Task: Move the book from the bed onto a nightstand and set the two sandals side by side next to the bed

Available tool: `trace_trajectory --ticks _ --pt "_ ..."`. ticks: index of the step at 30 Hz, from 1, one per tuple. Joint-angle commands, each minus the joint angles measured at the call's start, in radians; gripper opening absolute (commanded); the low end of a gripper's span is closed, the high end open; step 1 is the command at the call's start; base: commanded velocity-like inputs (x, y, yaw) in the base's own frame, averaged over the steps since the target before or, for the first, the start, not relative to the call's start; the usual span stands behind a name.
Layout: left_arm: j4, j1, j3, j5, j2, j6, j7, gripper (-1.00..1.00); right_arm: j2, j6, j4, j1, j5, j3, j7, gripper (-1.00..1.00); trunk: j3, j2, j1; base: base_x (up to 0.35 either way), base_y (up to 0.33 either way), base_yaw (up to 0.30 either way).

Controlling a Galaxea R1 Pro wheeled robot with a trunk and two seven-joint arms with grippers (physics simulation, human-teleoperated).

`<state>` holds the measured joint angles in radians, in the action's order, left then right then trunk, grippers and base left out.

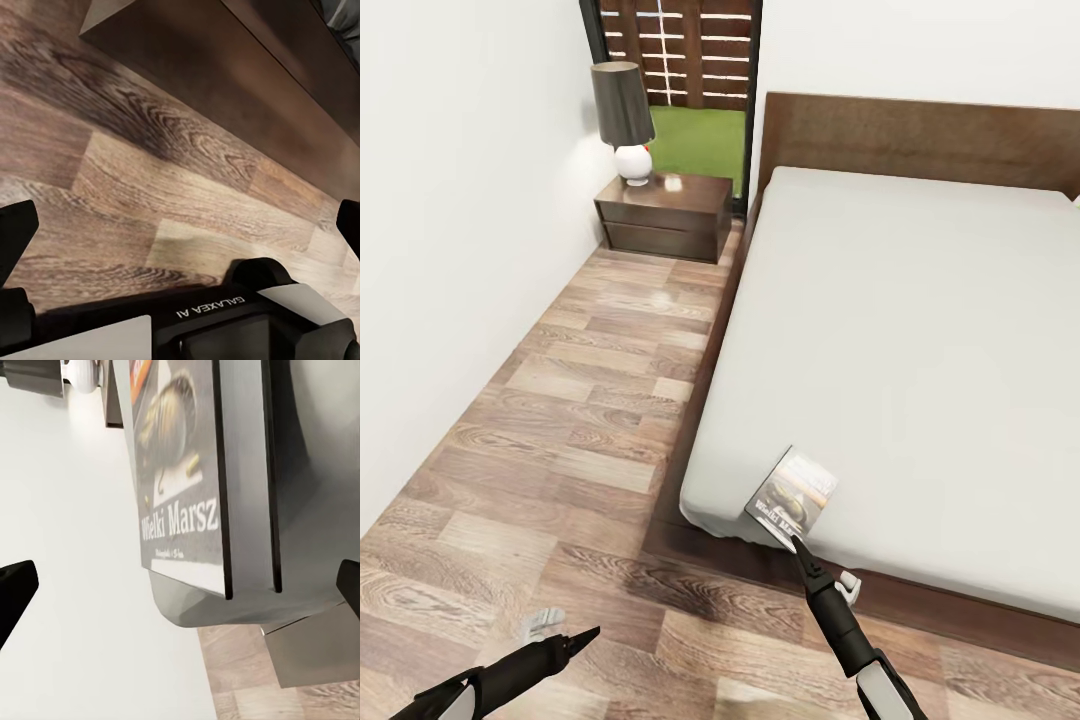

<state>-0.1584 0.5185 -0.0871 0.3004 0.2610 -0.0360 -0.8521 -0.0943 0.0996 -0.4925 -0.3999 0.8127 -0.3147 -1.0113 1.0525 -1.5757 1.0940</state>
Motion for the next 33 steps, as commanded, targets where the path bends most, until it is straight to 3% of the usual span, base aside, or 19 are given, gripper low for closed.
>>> trace_trajectory --ticks 1,22,23,33 --pt "0.000 0.000 -0.008 -0.004 0.000 -0.004 -0.005 1.00 -0.001 0.011 0.000 -0.001 0.003 -0.004 -0.004 1.00 0.001 0.000 0.000 0.000 0.000 0.000" --pt "0.002 0.000 -0.008 -0.004 0.000 -0.004 -0.005 1.00 -0.001 0.011 0.000 -0.001 0.003 -0.004 -0.004 1.00 0.001 0.000 0.000 0.052 0.000 0.000" --pt "0.002 0.000 -0.008 -0.004 0.000 -0.004 -0.005 1.00 -0.001 0.010 0.000 -0.001 0.003 -0.004 -0.004 -1.00 0.001 0.000 0.000 0.000 0.000 0.000" --pt "0.002 0.000 -0.008 -0.004 0.000 -0.004 -0.005 1.00 -0.001 0.011 0.000 -0.001 0.005 -0.004 -0.004 -1.00 0.001 0.000 0.000 0.000 0.000 0.000"
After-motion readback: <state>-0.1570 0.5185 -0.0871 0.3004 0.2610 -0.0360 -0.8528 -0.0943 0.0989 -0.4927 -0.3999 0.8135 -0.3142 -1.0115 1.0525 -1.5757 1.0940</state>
